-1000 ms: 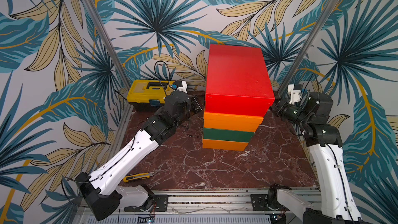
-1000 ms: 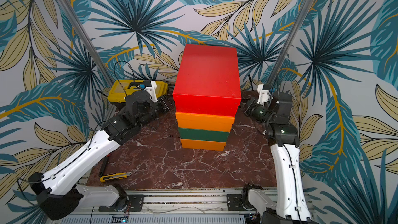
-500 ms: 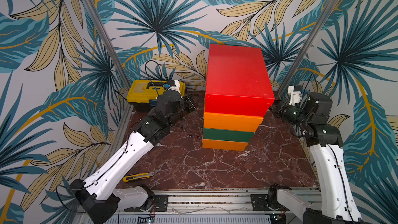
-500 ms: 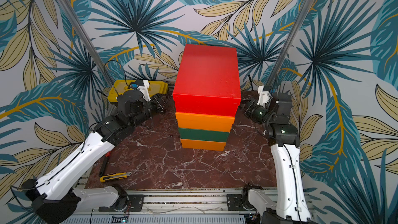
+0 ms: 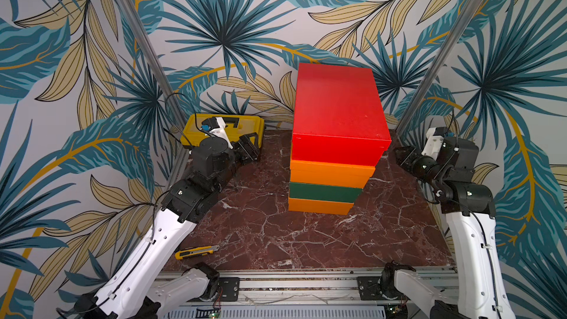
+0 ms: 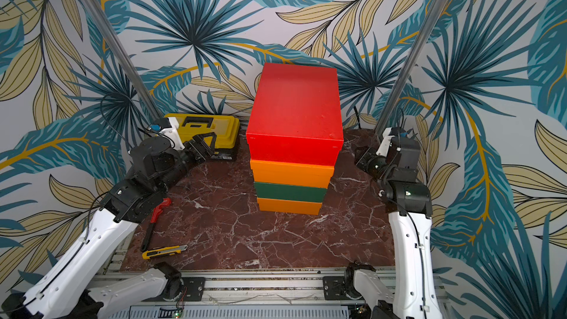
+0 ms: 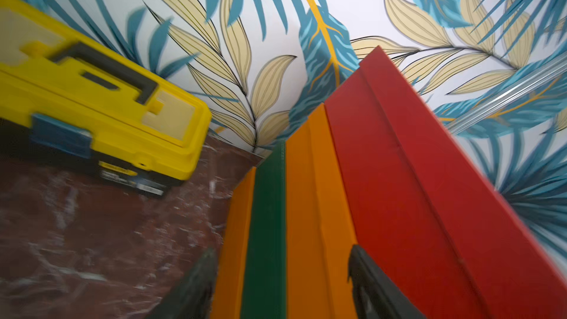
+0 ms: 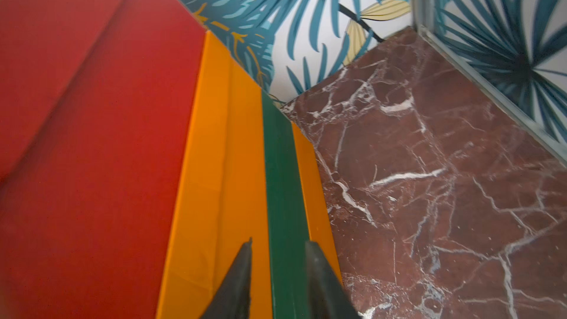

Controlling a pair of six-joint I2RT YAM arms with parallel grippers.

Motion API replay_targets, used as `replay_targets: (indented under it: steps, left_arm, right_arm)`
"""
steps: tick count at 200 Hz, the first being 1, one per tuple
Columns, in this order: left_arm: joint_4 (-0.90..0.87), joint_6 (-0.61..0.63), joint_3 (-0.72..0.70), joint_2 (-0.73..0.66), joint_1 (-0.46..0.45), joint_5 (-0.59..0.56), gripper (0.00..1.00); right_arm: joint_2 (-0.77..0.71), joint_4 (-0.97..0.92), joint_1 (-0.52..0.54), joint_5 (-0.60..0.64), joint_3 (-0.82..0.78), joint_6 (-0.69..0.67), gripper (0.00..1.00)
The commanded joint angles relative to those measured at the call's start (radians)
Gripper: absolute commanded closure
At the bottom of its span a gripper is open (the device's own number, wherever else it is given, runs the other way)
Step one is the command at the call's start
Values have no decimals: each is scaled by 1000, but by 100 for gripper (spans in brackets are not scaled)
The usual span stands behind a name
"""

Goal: Stack the shoeboxes
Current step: Reset both arms

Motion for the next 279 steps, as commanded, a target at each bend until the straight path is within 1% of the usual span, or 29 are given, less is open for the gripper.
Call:
replay_targets:
  steps: [1, 3, 9, 10, 11, 12, 13, 15, 18, 32, 44, 52, 60, 73, 91, 111, 127, 150, 167, 178, 186, 204, 212, 226, 236, 243, 256, 269, 279]
  left_arm:
    - [-22, 141, -37, -23, 15, -138, 1]
    - [-22, 151, -42, -23, 16, -150, 0]
    - [-22, 175, -53, -19, 16, -189, 1]
    - [-22, 177, -55, -18, 17, -195, 1]
    - [-21, 181, -57, -18, 17, -202, 0]
    - [-20, 184, -59, -16, 17, -208, 0]
    - [-19, 187, -62, -15, 18, -215, 0]
    - [-18, 192, -68, -13, 18, -227, 1]
    - [-14, 199, -75, -10, 19, -248, 0]
    - [24, 246, -122, 12, 28, -313, 0]
    - [37, 259, -140, 47, 44, -360, 0]
    - [44, 271, -148, 76, 60, -372, 0]
    - [62, 295, -155, 104, 83, -343, 0]
    - [121, 342, -184, 131, 130, -236, 0]
    - [249, 354, -264, 127, 189, -137, 0]
    - [343, 360, -350, 109, 247, -119, 1]
    - [394, 373, -396, 108, 276, -118, 0]
    - [397, 365, -411, 138, 307, -161, 1]
    - [399, 362, -423, 140, 334, -119, 1]
    - [406, 352, -439, 119, 352, -93, 0]
    - [437, 342, -467, 90, 358, -116, 0]
    - [509, 330, -550, 8, 365, -206, 0]
    - [525, 309, -577, -23, 370, -257, 0]
    - [574, 306, -621, -42, 375, -373, 0]
    - [603, 318, -642, -25, 375, -461, 0]
    - [614, 361, -650, 0, 377, -491, 1]
    - [615, 453, -648, 65, 377, -487, 0]
    - [612, 438, -662, 116, 378, -490, 1]
    - [616, 425, -688, 116, 377, -449, 0]
  right_arm:
    - [-36, 44, -4, 170, -93, -100, 42]
    - [-39, 48, -5, 185, -104, -101, 40]
    - [-49, 66, -5, 216, -131, -104, 32]
    - [-51, 69, -5, 219, -138, -106, 30]
    - [-53, 73, -5, 223, -143, -108, 24]
    - [-54, 78, -4, 226, -147, -109, 13]
    - [-56, 82, -4, 228, -152, -111, 7]
    - [-60, 90, -5, 233, -160, -111, 2]
    - [-67, 103, -5, 236, -179, -114, 1]
    - [-91, 179, -5, 244, -265, -125, 1]
    - [-103, 241, -3, 236, -332, -137, 0]
    - [-109, 280, -3, 244, -380, -134, 0]
    - [-111, 314, 2, 265, -423, -129, 1]
    - [-111, 357, 28, 328, -491, -146, 0]
    - [-109, 388, 104, 457, -561, -172, 0]
    - [-122, 464, 182, 597, -647, -173, 0]
    - [-133, 572, 195, 659, -720, -135, 0]
    - [-122, 701, 195, 640, -792, -153, 1]
    - [-61, 841, 195, 632, -840, -260, 1]
    - [-16, 994, 196, 572, -901, -341, 1]
    - [3, 1087, 195, 548, -941, -341, 0]
    - [48, 1322, 195, 588, -1039, -293, 1]
    - [85, 1411, 196, 587, -1070, -312, 1]
    - [155, 1498, 196, 594, -1078, -364, 1]
    - [166, 1478, 196, 608, -1058, -372, 1]
    - [179, 1450, 197, 617, -1034, -380, 0]
    - [212, 1407, 198, 637, -994, -375, 1]
    - [232, 1388, 199, 631, -974, -378, 1]
    - [239, 1387, 201, 637, -969, -384, 1]
